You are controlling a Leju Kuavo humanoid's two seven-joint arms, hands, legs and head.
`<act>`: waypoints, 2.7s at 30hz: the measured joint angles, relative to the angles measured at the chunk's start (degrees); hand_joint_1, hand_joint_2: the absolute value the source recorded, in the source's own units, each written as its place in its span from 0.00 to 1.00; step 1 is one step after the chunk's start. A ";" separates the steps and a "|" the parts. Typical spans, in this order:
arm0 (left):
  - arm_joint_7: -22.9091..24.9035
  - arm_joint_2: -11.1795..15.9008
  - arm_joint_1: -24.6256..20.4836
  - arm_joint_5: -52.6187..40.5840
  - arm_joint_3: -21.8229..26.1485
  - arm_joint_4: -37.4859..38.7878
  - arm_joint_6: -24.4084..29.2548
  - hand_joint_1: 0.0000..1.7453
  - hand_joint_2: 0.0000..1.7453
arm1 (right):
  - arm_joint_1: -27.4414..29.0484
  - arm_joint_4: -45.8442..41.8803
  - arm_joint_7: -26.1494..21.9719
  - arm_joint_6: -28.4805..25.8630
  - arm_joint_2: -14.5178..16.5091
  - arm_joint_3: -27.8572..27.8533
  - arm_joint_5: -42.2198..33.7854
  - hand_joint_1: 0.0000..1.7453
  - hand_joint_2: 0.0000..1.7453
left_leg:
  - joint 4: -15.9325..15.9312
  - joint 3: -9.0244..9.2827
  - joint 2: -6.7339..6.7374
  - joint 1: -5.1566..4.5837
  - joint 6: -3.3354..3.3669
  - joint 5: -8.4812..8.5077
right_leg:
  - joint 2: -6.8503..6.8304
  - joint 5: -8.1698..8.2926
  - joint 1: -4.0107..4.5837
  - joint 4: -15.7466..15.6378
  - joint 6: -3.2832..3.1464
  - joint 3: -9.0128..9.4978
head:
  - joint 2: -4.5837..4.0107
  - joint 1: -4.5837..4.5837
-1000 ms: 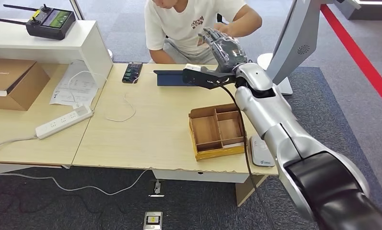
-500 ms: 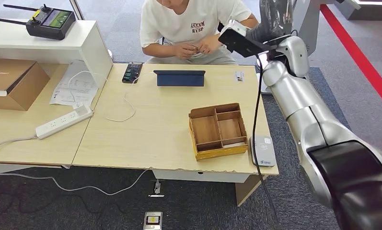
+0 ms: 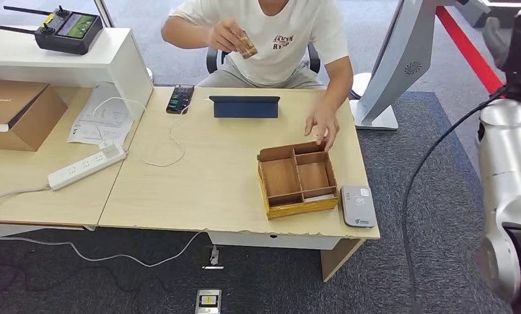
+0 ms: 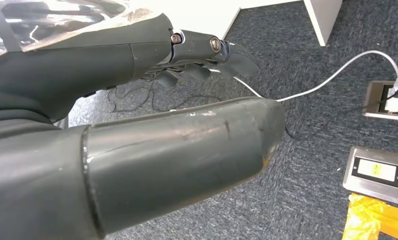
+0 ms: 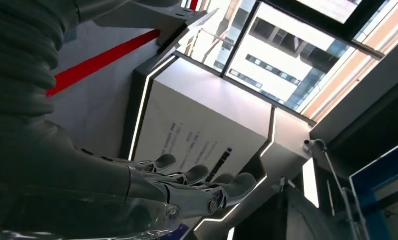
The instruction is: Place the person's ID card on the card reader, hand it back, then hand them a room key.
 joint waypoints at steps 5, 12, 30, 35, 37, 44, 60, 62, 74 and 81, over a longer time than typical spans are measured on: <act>0.01 0.00 -0.02 0.49 0.80 0.00 0.02 0.00 0.00 | 6.70 -1.16 -2.02 -1.96 -5.86 -7.67 -7.71 0.00 1.00 | -0.02 -0.05 -0.05 0.02 0.01 -0.01 | -0.02 -0.03 0.02 -0.01 0.02 -0.03 | 0.00 0.00; 0.31 -0.02 -0.20 0.78 1.06 0.00 -0.01 0.00 0.00 | 16.63 -1.15 -3.69 -2.54 -11.67 -17.22 -12.98 0.00 1.00 | -0.05 -0.11 -0.01 0.02 -0.01 -0.03 | 0.00 -0.04 0.02 -0.01 0.02 -0.07 | 0.00 0.01; 1.04 -0.07 -0.44 1.37 2.03 0.00 0.15 0.00 0.00 | 33.58 6.92 1.57 -2.59 -14.49 -33.67 -14.85 0.00 1.00 | -0.09 -0.11 0.00 0.01 -0.01 -0.03 | 0.00 -0.06 0.00 -0.01 0.01 -0.08 | 0.00 0.00; 1.96 -0.17 -0.51 1.68 2.47 0.00 0.15 0.00 0.00 | 37.07 10.35 6.66 -2.61 -12.63 -37.83 -4.69 0.00 1.00 | -0.10 -0.12 0.00 0.02 -0.01 -0.03 | 0.00 -0.06 0.01 0.00 0.01 -0.08 | 0.00 -0.01; 2.16 -0.21 -0.51 1.64 2.50 0.00 0.15 0.00 0.00 | 38.69 11.19 9.98 -2.62 -11.59 -39.83 1.24 0.00 1.00 | -0.10 -0.11 0.00 0.02 -0.01 -0.03 | 0.00 -0.07 0.01 0.00 0.00 -0.08 | 0.00 -0.01; 2.30 -0.23 -0.52 0.89 2.50 0.00 -0.05 0.00 0.00 | 44.83 14.07 19.04 -2.63 -7.09 -48.10 14.26 0.00 1.00 | -0.13 -0.12 -0.02 0.03 -0.03 -0.05 | -0.02 -0.11 0.02 0.00 -0.03 -0.08 | 0.00 0.00; 3.53 -0.22 -0.52 0.84 2.56 0.00 -0.86 0.00 0.00 | 51.81 18.27 28.61 -0.90 -0.07 -55.44 25.99 0.00 1.00 | -0.18 -0.04 0.04 0.01 -0.04 -0.05 | 0.00 -0.13 0.00 0.00 -0.03 -0.06 | 0.00 0.01; 3.53 -0.22 -0.52 0.85 2.57 0.00 -1.03 0.00 0.00 | 51.92 18.54 30.42 1.13 0.17 -55.48 27.10 0.00 1.00 | -0.18 -0.04 0.04 0.01 -0.04 -0.05 | 0.00 -0.13 0.00 0.00 -0.03 -0.06 | 0.00 0.01; 3.31 -0.22 -0.52 0.51 3.05 0.00 -1.06 0.00 0.00 | 52.44 20.07 42.27 16.85 2.12 -55.37 32.98 0.00 1.00 | -0.19 -0.05 0.04 0.01 -0.04 -0.05 | 0.00 -0.13 0.01 0.00 -0.03 -0.05 | 0.00 -0.01; 2.64 -0.22 -0.52 -0.23 3.42 0.00 -0.32 0.00 0.00 | 52.66 20.55 46.69 25.93 3.45 -54.81 34.02 0.00 1.00 | -0.18 -0.04 0.04 0.01 -0.04 -0.05 | 0.00 -0.13 0.01 0.00 -0.03 -0.05 | 0.00 0.00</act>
